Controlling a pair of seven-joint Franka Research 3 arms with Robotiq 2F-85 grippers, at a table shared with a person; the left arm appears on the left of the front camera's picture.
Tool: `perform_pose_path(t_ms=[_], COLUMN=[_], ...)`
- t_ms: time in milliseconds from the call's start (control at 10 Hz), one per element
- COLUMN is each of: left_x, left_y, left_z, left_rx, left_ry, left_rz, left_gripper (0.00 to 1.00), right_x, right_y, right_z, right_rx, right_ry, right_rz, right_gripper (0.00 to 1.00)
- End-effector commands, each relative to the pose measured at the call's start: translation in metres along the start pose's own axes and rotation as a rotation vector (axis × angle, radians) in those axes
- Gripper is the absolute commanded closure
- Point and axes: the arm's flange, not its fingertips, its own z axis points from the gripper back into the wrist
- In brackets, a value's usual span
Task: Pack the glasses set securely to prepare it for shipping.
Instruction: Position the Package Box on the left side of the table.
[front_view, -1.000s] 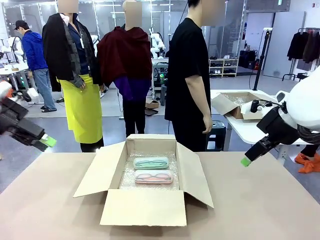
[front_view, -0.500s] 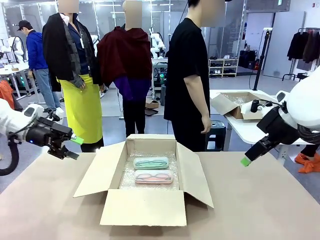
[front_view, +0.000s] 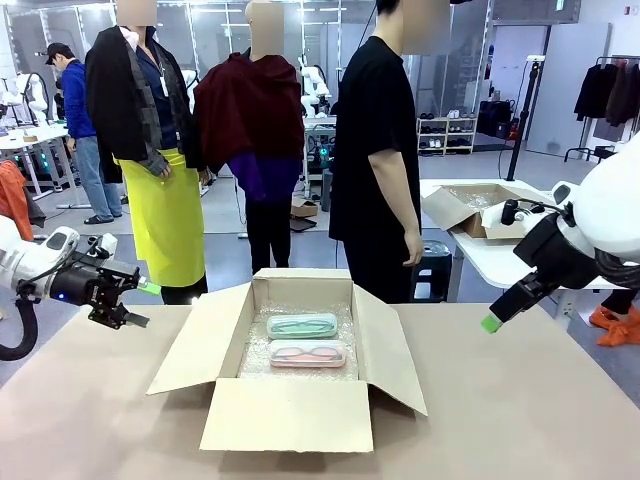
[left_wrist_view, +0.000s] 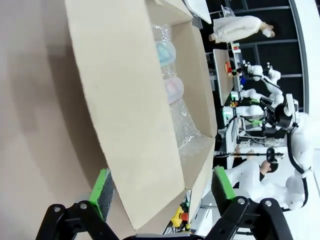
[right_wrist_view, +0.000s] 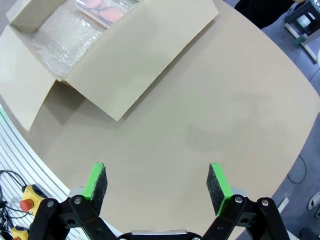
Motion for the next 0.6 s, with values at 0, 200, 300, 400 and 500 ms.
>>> perform_pose_path(t_ms=[0, 200, 300, 400, 500], left_x=[0.011, 0.010, 0.011, 0.011, 0.012], left_y=[0.016, 0.028, 0.030, 0.033, 0.037], left_z=[-0.013, -0.027, -0.033, -0.040, -0.047], left_rx=[-0.031, -0.016, -0.013, -0.001, -0.037], left_ry=[-0.020, -0.046, -0.065, -0.054, -0.048], left_rz=[0.112, 0.162, 0.166, 0.179, 0.223], left_gripper=[0.00, 0.00, 0.00, 0.00, 0.00], right_x=[0.000, 0.000, 0.000, 0.000, 0.000], right_y=[0.001, 0.001, 0.001, 0.001, 0.001], right_z=[0.001, 0.001, 0.001, 0.001, 0.001], right_rx=[-0.006, -0.006, -0.006, -0.006, -0.006], right_ry=[-0.003, -0.003, -0.003, -0.003, -0.003], right_rz=[0.000, 0.000, 0.000, 0.000, 0.000], right_gripper=[0.00, 0.00, 0.00, 0.00, 0.00])
